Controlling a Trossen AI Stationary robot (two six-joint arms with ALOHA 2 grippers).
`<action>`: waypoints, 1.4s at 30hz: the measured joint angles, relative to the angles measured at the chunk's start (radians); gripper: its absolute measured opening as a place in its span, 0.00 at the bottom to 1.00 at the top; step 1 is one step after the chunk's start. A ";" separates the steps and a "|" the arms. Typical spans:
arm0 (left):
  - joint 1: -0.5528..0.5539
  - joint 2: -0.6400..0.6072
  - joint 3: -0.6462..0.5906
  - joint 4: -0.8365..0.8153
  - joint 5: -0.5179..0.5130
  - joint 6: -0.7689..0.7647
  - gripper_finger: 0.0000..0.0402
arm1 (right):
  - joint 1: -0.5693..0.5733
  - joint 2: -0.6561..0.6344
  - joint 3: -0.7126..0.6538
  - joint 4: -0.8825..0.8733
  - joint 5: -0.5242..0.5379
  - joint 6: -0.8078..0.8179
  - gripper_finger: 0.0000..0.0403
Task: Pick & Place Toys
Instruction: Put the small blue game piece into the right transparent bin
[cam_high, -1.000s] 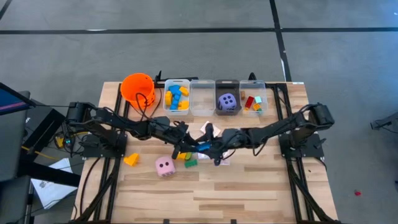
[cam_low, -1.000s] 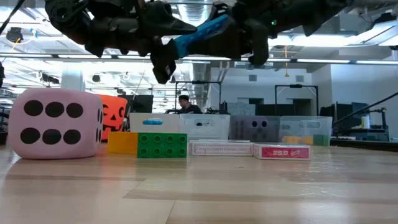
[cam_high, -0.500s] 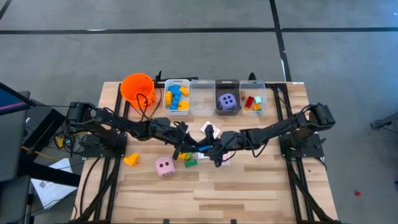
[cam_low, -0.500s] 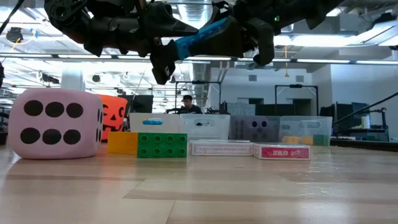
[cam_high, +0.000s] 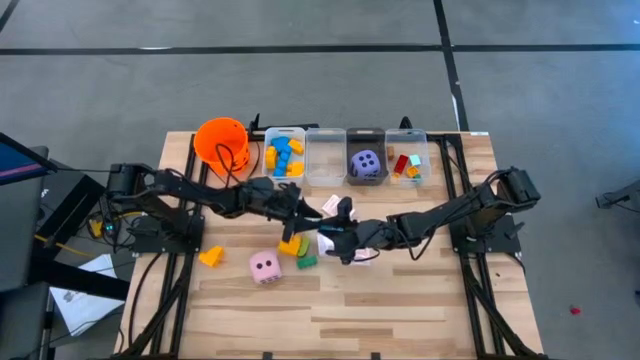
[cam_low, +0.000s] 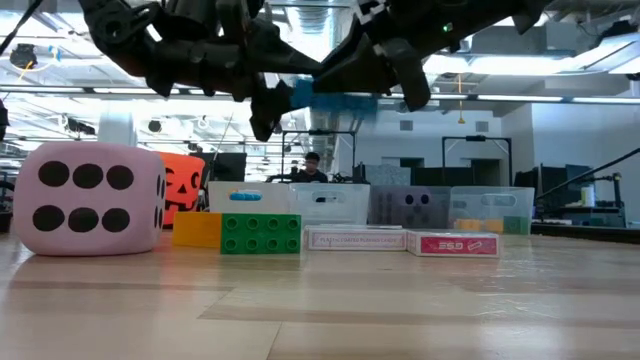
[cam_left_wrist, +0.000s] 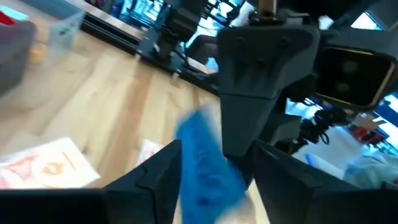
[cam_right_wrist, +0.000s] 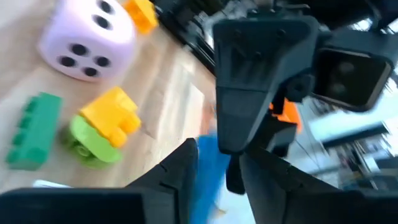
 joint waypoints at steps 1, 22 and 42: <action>0.011 -0.003 0.000 0.000 0.000 0.000 0.46 | 0.002 0.000 0.000 -0.001 0.019 0.010 0.29; 0.050 -0.242 0.000 -0.203 0.000 0.620 0.53 | -0.020 0.000 -0.002 -0.216 0.056 0.507 0.14; 0.044 0.178 -0.001 -0.321 -0.085 0.700 0.67 | -0.055 0.000 -0.002 -0.270 0.055 0.611 0.55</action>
